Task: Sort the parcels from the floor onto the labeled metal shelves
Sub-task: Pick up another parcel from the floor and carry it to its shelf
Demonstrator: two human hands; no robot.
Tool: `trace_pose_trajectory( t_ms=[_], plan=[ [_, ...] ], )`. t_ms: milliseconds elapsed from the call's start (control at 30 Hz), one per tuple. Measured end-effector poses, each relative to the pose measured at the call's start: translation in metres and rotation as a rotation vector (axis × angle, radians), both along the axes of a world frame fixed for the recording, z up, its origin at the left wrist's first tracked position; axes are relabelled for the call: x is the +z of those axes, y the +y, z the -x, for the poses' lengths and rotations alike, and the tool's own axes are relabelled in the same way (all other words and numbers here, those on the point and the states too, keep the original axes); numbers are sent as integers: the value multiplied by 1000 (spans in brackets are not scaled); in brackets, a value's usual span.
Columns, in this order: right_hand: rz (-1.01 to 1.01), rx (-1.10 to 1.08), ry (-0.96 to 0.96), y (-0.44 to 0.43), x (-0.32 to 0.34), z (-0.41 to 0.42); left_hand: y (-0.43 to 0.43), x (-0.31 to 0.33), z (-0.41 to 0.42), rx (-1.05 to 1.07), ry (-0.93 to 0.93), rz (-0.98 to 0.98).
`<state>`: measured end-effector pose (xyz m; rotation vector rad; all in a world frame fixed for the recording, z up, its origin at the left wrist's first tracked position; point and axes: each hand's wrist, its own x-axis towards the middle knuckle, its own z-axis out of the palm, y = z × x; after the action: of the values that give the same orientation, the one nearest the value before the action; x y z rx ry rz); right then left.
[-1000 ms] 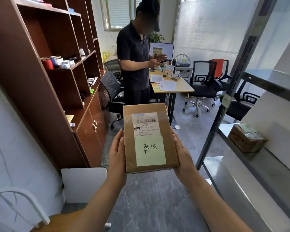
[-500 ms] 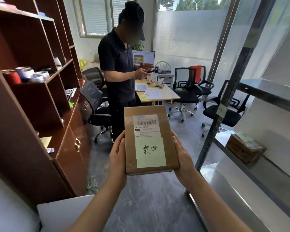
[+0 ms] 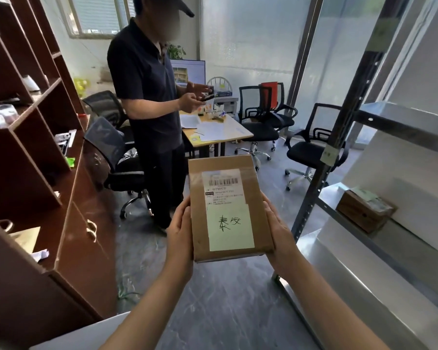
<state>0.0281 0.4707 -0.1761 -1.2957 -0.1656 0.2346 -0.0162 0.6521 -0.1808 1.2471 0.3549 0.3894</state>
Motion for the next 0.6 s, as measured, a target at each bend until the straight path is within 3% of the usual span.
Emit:
trace_pose_trajectory(
  t_ms=[600],
  plan=[
    [-75,-7,-23,0,-1,-130,-1,9,-130,-18,-15,-63]
  ],
)
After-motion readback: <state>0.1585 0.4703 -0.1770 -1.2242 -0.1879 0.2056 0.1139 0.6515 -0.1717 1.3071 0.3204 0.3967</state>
